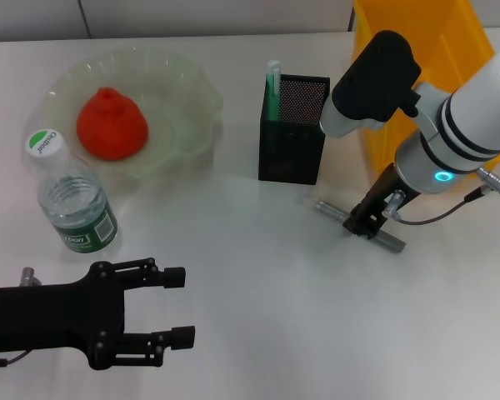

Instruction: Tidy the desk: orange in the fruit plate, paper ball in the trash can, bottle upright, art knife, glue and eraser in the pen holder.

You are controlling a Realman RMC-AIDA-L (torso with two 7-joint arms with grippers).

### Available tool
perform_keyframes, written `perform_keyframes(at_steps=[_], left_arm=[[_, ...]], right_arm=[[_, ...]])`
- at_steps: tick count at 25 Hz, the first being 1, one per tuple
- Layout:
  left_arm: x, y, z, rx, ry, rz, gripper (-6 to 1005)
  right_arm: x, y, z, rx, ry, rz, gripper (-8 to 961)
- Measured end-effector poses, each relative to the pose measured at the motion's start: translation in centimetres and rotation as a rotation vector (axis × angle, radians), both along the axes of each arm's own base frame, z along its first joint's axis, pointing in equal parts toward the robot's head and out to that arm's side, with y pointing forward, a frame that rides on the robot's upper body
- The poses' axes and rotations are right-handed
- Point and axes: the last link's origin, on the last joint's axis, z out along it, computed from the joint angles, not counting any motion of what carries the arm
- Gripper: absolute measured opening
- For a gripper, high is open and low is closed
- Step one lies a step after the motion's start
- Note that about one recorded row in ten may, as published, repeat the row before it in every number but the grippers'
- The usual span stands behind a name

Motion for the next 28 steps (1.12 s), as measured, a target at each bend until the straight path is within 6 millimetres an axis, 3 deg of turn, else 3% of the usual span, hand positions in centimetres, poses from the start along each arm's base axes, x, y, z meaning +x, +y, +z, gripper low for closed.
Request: perform_keyframes(at_steps=[4, 8, 12, 16, 19, 23, 28], left_arm=[[0.0, 0.0, 0.0, -0.001, -0.001, 0.0, 797], [0.0, -0.1, 0.0, -0.002, -0.002, -0.001, 797], [0.0, -0.3, 0.2, -0.003, -0.012, 0.0, 797], [0.1, -0.6, 0.5, -0.004, -0.034, -0.012, 797], [0.1, -0.6, 0.5, -0.002, -0.037, -0.016, 797], [0.2, -0.7, 0.5, -0.003, -0.043, -0.022, 797], [0.5, -0.6, 0.5, -0.007, -0.049, -0.034, 797]], right_arm=[[-0.2, -0.1, 0.1, 0.001, 0.008, 0.008, 175], [-1.7, -0.7, 0.8, -0.007, 0.082, 0.028, 152], [-4.2, -1.8, 3.4, -0.021, 0.351, 0.019, 132], [-5.1, -1.4, 6.7, 0.006, 0.78, 0.019, 130], [-3.2, -0.2, 7.8, 0.071, 1.053, 0.025, 129], [-0.1, 0.8, 6.5, 0.227, 1.31, 0.087, 127], [2.3, -0.1, 3.8, 0.475, 1.367, 0.264, 125]])
